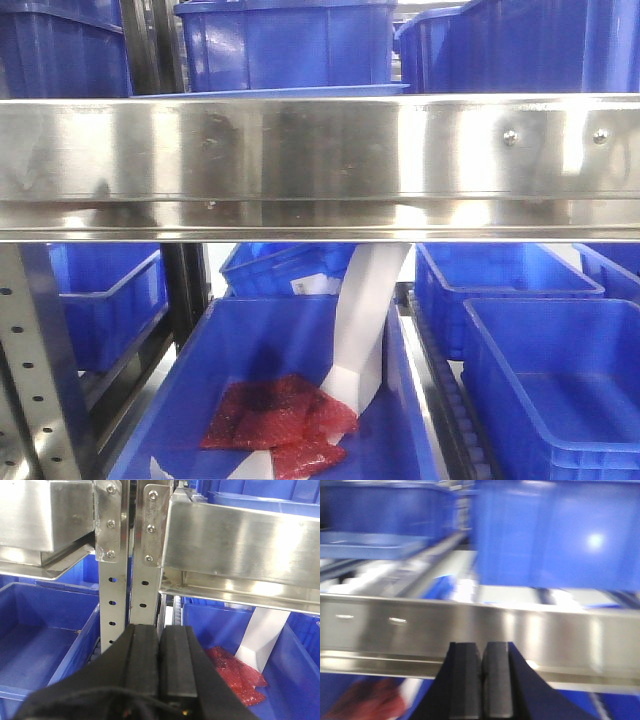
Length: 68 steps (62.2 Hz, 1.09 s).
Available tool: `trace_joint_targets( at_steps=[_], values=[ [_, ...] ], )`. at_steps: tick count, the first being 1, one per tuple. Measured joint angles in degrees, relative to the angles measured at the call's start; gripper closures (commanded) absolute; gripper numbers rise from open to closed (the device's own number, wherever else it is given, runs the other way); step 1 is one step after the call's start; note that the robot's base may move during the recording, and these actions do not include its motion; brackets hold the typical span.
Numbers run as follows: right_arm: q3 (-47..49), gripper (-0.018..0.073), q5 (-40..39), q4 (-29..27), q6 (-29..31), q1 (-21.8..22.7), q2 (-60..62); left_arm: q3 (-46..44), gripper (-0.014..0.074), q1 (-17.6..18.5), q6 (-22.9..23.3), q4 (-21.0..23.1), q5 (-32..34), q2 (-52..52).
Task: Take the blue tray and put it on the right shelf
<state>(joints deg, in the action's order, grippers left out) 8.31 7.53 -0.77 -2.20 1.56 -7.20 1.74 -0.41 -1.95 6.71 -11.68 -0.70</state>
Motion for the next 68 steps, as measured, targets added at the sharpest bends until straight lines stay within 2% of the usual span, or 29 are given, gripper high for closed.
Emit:
trace_joint_targets(
  at_steps=[5,11,68],
  values=[
    [-3.80,0.0501,0.00,-1.18,0.22,3.20,4.12,0.00,0.0645,0.00,0.00,0.00,0.00,0.00],
    [-7.78,0.0501,-0.70,-1.55,0.22,4.34,7.18,0.00,0.0645,0.00,0.00,0.00,0.00,0.00],
    [-10.00,0.0501,-1.78,-1.76,0.33,4.23,7.73,0.00,0.0645,0.00,-0.13,0.00,-0.10,0.00]
  ],
)
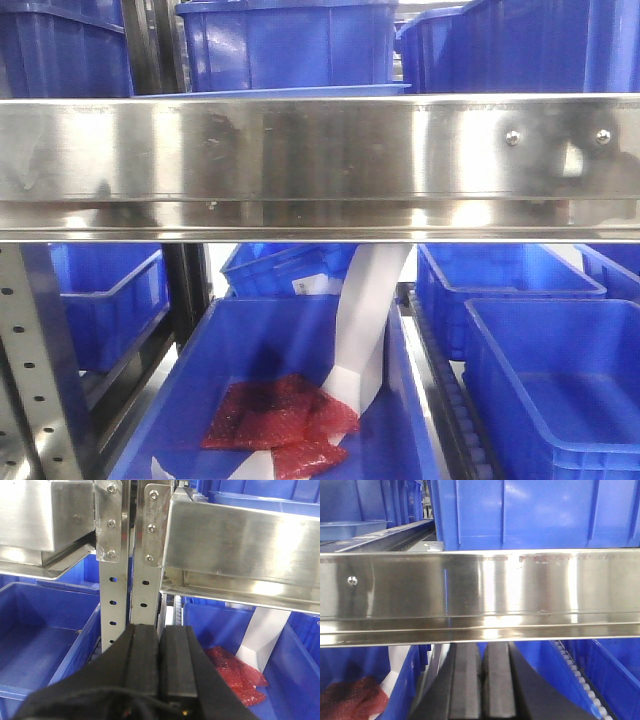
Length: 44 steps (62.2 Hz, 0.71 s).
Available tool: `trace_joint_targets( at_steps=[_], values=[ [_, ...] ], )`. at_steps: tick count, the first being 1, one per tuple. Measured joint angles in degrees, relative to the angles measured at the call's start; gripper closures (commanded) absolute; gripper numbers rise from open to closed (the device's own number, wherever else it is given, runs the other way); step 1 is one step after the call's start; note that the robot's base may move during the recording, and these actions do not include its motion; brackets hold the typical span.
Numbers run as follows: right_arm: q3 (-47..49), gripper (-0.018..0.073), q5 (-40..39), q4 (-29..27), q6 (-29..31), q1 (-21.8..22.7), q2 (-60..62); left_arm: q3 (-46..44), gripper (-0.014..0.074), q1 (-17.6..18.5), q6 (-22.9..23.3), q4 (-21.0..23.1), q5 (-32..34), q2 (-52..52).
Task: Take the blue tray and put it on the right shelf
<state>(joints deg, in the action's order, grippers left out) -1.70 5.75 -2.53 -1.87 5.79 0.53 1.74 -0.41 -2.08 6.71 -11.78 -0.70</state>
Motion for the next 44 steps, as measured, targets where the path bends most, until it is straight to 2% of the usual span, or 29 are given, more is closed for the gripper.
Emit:
trace_joint_targets(
  at_steps=[44],
  values=[
    [0.00,0.0501,-0.21,0.00,0.00,-0.67,0.00,0.00,0.0645,0.00,0.00,0.00,0.00,0.00]
  ],
)
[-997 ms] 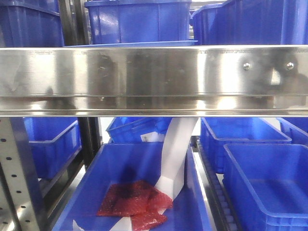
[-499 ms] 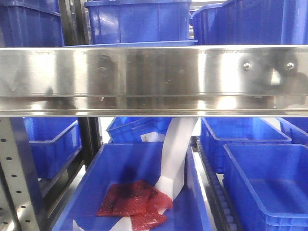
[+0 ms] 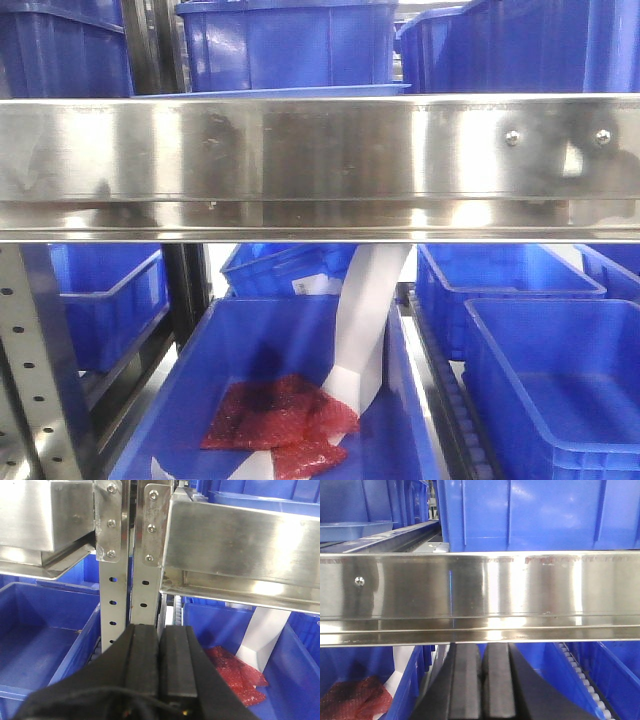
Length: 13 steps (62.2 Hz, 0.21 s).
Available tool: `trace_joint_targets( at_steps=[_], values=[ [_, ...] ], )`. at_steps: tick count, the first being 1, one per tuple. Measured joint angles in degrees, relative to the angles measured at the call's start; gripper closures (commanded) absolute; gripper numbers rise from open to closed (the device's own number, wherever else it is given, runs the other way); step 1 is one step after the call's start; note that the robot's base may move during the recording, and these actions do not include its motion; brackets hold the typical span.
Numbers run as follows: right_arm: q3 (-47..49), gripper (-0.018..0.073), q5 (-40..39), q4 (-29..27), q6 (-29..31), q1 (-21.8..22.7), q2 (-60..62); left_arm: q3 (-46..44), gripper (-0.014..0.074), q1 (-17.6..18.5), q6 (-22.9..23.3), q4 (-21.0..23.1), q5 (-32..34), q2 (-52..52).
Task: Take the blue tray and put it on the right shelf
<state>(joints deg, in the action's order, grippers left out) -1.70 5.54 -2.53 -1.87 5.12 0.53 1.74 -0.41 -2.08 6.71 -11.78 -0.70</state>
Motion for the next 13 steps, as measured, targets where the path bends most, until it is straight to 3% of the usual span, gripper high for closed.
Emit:
trace_joint_targets(
  at_steps=[13],
  values=[
    [0.00,0.0501,-0.10,0.00,0.00,0.00,0.00,0.00,0.0645,0.00,0.00,0.00,0.00,0.00]
  ],
)
